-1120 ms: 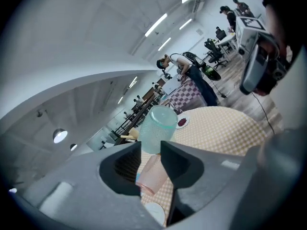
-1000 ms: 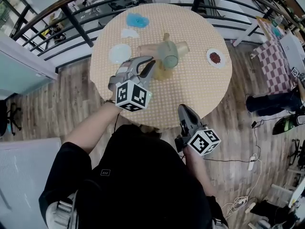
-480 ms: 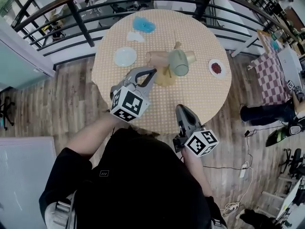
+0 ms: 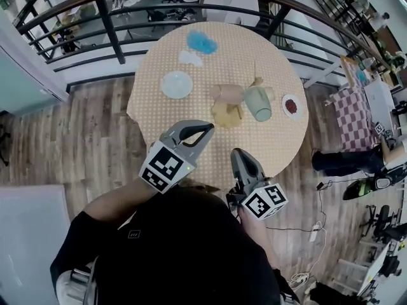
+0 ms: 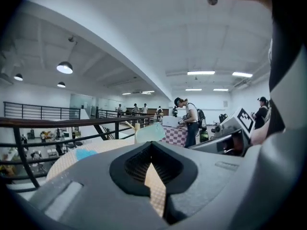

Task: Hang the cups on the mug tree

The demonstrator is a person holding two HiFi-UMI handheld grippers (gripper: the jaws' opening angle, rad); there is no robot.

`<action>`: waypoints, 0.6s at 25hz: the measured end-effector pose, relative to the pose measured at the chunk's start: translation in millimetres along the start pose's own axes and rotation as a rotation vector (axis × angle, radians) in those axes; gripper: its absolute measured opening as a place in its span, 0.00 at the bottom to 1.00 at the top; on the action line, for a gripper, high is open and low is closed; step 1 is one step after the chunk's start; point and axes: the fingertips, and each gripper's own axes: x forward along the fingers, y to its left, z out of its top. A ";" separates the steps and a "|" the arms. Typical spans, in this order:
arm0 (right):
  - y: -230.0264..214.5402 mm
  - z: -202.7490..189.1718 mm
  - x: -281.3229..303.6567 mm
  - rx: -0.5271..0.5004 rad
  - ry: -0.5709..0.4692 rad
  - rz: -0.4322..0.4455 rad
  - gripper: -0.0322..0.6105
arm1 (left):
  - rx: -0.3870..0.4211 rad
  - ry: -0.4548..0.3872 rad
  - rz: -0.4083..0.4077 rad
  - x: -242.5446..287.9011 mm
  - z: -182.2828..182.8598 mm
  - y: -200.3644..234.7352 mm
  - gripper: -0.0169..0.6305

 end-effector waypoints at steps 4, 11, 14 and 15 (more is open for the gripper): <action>14.6 1.9 9.9 -0.040 -0.009 0.013 0.08 | -0.056 -0.011 -0.036 -15.8 -4.0 5.9 0.04; 15.1 15.8 -0.9 -0.147 -0.007 0.043 0.07 | -0.103 -0.021 0.007 -22.8 -1.1 -2.4 0.04; 14.7 26.5 -4.6 -0.156 -0.025 0.062 0.07 | -0.153 -0.034 0.048 -26.2 0.0 -2.7 0.04; 13.9 28.1 -5.8 -0.159 -0.027 0.066 0.07 | -0.159 -0.032 0.057 -25.7 -1.2 -3.3 0.04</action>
